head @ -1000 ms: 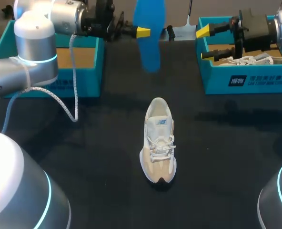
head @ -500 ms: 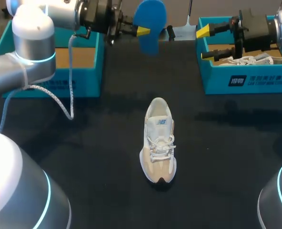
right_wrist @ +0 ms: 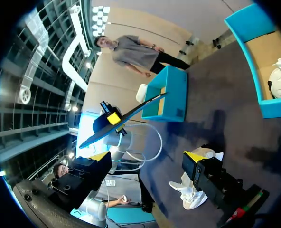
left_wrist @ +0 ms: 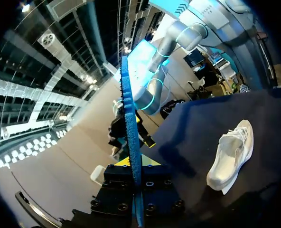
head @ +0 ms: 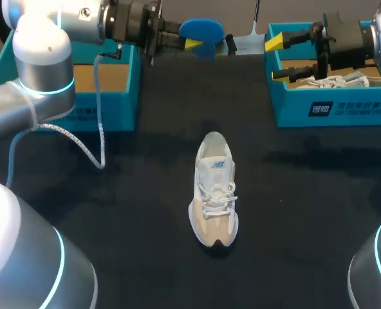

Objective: Take the shoe out of the shoebox, open the shoe tongue, remove and reinsert the insole, then place the shoe into the shoebox

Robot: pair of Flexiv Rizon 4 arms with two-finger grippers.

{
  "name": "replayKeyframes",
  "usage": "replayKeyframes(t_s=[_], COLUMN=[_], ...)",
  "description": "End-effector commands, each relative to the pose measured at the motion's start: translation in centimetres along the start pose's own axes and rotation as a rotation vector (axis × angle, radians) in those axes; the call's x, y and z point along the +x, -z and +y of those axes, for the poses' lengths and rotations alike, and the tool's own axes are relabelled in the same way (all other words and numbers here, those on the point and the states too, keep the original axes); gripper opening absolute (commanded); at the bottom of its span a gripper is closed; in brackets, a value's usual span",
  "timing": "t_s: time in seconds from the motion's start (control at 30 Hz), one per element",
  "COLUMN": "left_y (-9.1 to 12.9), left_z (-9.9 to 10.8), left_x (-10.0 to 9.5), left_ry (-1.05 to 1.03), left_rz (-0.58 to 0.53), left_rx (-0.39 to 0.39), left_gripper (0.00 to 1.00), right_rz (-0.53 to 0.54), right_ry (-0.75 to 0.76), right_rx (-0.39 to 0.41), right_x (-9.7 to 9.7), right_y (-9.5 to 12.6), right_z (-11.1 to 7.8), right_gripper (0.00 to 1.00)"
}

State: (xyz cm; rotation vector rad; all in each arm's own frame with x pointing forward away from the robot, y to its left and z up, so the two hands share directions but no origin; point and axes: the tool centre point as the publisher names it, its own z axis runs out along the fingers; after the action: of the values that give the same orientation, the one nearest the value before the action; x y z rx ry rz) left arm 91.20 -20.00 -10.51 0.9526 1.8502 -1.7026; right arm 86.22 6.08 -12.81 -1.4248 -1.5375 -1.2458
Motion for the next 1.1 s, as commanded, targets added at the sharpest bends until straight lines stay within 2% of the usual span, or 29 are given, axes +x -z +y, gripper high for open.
replayKeyframes(t_s=[0.03, 0.17, 0.3, 0.37, 1.1], left_y=[0.29, 0.51, 0.75, 0.76, 0.76], left_z=[0.40, 0.21, -0.32, -0.41, -0.41], left_x=[0.17, 0.19, -0.06, -0.27, -0.27], left_ry=[-0.203, -0.404, -0.557, -0.620, -0.620], left_rz=[-0.022, -0.038, -0.098, -0.126, -0.126], left_rx=[0.048, 0.053, 0.145, 0.139, 0.139], left_gripper=[0.00, 0.00, 0.00, 0.00, 0.00], right_rz=[-0.001, -0.001, -0.001, -0.001, -0.001], right_ry=[0.000, 0.000, 0.000, 0.000, 0.000], right_rx=[0.000, 0.000, 0.000, 0.000, 0.000], right_x=[0.02, 0.02, 0.02, 0.02, 0.02], right_y=[-0.13, -0.13, -0.13, -0.13, -0.13], right_z=[0.04, 0.04, 0.04, 0.04, 0.04], right_gripper=[1.00, 1.00, 1.00, 1.00, 1.00])
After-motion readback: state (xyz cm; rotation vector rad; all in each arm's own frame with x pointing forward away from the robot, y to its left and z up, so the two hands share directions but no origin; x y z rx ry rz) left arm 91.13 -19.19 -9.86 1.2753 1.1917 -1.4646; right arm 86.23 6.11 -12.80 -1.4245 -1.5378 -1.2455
